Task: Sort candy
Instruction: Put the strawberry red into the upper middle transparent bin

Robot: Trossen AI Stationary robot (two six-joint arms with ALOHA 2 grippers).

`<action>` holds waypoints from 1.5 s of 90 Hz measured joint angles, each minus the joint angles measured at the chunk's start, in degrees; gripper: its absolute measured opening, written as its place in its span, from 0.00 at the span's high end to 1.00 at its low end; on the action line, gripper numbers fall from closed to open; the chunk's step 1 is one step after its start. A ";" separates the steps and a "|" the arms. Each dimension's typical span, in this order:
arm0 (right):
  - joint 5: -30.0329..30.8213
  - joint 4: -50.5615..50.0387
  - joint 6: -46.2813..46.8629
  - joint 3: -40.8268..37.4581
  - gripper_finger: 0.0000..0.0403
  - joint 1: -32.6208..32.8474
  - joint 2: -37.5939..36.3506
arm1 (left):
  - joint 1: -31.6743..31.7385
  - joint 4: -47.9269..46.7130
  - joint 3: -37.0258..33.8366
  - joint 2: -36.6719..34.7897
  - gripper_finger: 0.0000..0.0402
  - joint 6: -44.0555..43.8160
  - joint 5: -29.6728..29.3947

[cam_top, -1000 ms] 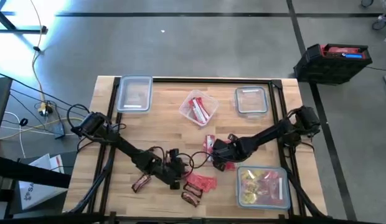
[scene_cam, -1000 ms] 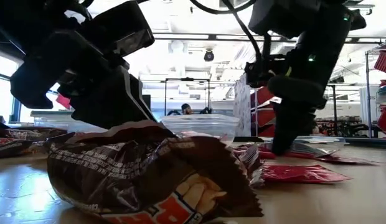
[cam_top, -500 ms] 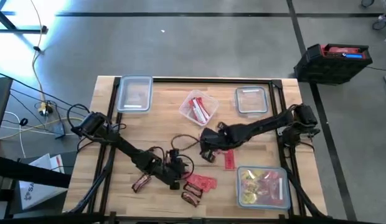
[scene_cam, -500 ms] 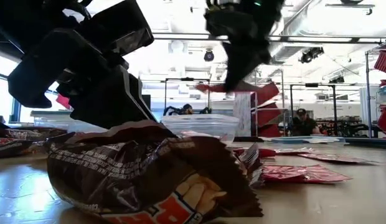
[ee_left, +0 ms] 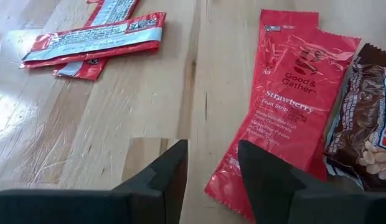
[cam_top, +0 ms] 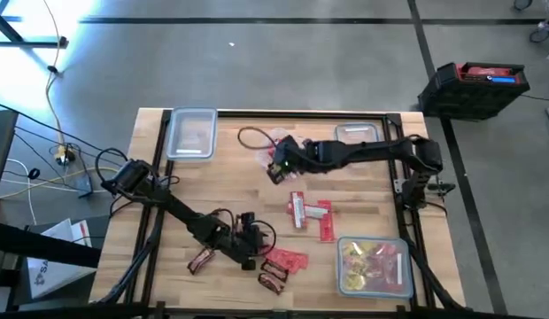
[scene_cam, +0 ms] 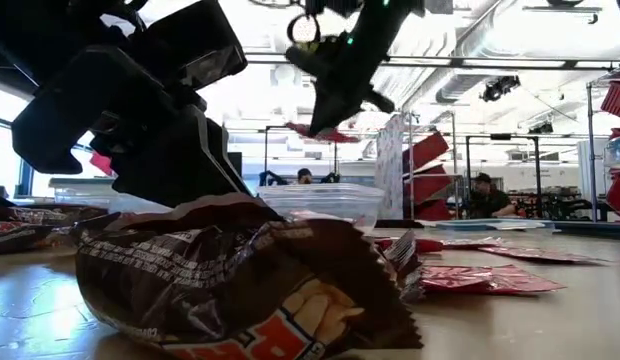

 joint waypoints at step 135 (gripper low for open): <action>-13.15 -29.24 -5.88 0.02 0.67 6.08 -10.54 | -0.02 -0.33 -0.02 0.00 0.69 -0.96 0.04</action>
